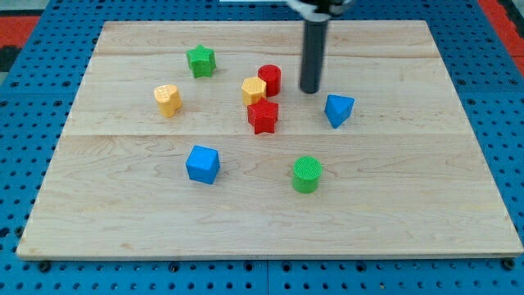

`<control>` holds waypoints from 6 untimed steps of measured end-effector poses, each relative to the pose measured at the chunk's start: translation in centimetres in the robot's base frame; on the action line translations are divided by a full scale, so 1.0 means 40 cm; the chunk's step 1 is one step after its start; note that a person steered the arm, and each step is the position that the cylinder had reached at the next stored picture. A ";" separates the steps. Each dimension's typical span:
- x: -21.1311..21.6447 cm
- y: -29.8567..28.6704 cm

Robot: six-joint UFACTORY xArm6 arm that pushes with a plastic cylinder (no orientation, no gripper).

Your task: Slightly touch the left to the blue triangle

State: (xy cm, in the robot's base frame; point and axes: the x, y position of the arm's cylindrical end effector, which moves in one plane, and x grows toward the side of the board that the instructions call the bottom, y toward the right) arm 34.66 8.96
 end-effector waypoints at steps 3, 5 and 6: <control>-0.003 -0.160; 0.120 -0.020; 0.219 -0.067</control>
